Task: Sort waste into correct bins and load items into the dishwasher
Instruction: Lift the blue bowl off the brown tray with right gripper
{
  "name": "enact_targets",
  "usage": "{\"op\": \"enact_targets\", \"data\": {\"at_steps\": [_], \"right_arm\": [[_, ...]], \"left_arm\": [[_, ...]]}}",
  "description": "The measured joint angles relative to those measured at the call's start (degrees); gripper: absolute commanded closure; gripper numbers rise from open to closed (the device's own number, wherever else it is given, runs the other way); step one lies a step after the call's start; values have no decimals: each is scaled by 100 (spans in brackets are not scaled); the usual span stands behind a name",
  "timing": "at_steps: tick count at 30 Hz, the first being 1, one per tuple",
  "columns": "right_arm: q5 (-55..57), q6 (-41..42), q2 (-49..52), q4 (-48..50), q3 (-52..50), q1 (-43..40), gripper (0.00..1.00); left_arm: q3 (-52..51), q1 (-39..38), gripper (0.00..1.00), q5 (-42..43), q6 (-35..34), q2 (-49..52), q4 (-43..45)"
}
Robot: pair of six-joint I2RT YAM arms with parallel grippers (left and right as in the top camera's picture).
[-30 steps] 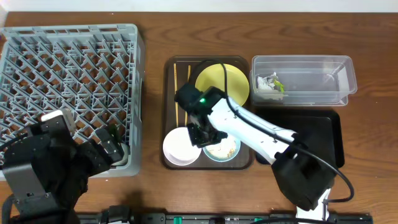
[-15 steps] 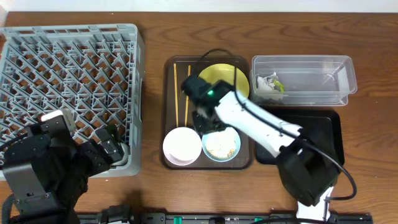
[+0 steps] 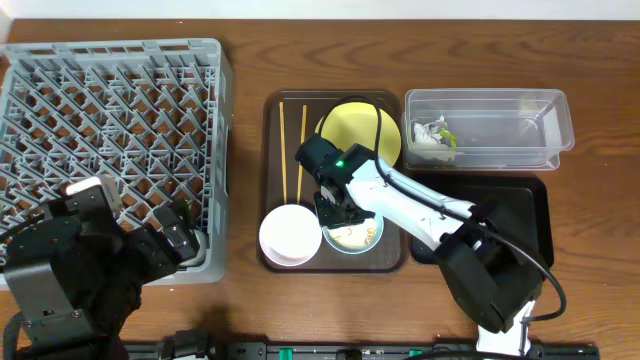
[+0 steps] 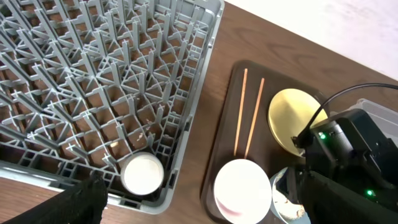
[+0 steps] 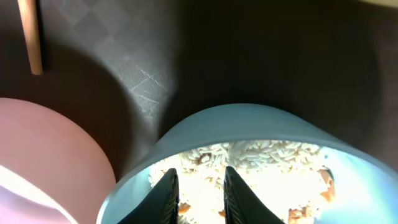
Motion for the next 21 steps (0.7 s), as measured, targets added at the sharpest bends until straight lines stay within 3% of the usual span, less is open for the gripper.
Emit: {"op": "enact_targets", "data": {"at_steps": [11, 21], "right_arm": [[870, -2, -2, -887, 0, -146, 74], [1547, -90, -63, -1106, 2, -520, 71]], "left_arm": [[-2, 0, 1, 0, 2, -2, 2], [-2, 0, 1, 2, 2, -2, 2]]}}
